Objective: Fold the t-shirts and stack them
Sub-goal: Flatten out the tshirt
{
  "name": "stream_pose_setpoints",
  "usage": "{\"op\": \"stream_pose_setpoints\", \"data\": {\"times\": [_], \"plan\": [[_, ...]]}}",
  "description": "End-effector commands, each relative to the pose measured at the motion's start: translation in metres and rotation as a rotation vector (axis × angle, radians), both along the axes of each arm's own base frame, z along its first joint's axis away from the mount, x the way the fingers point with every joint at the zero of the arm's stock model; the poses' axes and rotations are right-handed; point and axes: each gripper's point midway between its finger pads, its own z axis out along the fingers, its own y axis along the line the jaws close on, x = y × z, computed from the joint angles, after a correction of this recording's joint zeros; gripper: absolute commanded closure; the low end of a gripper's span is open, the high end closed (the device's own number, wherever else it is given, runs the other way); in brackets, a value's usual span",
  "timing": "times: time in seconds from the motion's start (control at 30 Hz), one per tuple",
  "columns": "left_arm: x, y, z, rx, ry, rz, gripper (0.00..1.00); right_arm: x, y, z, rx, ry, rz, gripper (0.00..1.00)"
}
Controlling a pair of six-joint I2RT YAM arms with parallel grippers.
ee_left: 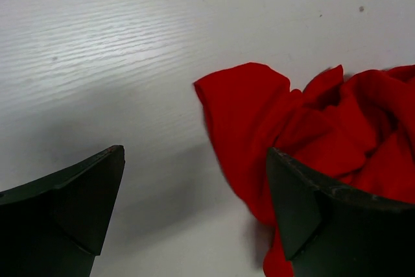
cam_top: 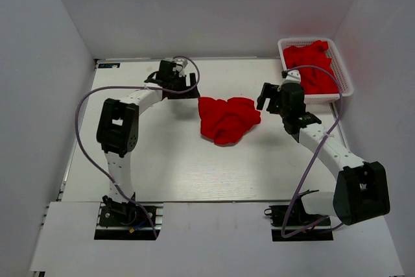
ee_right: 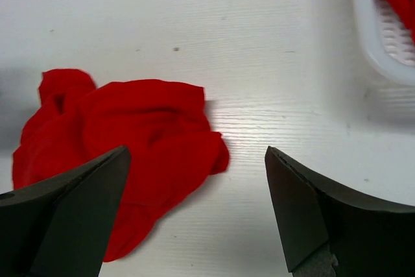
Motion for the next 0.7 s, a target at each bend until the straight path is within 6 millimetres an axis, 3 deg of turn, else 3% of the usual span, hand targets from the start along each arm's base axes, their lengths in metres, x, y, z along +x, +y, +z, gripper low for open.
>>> {"op": "stream_pose_setpoints", "data": {"times": [0.0, 0.07, 0.1, 0.13, 0.2, 0.5, 0.53, 0.57, 0.67], "plan": [[0.011, -0.023, -0.008, 0.069, 0.018, -0.066, 0.00, 0.002, -0.027, 0.013, 0.008, -0.041, -0.151, 0.10], [0.016, -0.035, -0.016, 0.111, 0.019, -0.086, 0.00, 0.001, -0.029, 0.010, 0.021, -0.034, -0.166, 0.10], [0.026, -0.037, -0.011, 0.112, 0.002, -0.079, 0.00, 0.002, -0.030, 0.009, 0.026, -0.029, -0.172, 0.10], [0.024, -0.043, -0.024, 0.139, 0.017, -0.090, 0.00, 0.002, -0.029, 0.008, 0.029, -0.025, -0.169, 0.10], [0.026, -0.049, -0.028, 0.152, 0.011, -0.091, 0.00, 0.002, -0.035, 0.003, 0.023, -0.006, -0.191, 0.10], [-0.001, -0.065, -0.084, 0.355, 0.056, -0.102, 0.12, 0.001, -0.043, -0.005, 0.048, 0.015, -0.239, 0.10], [-0.001, -0.056, -0.097, 0.404, 0.073, -0.076, 0.12, 0.000, -0.046, -0.004, 0.050, 0.011, -0.249, 0.10], [-0.002, -0.060, -0.099, 0.422, 0.075, -0.080, 0.15, -0.001, -0.047, -0.004, 0.047, 0.009, -0.256, 0.10], [-0.008, -0.057, -0.109, 0.460, 0.101, -0.079, 0.44, -0.004, -0.052, -0.004, 0.045, 0.001, -0.276, 0.10]]}}
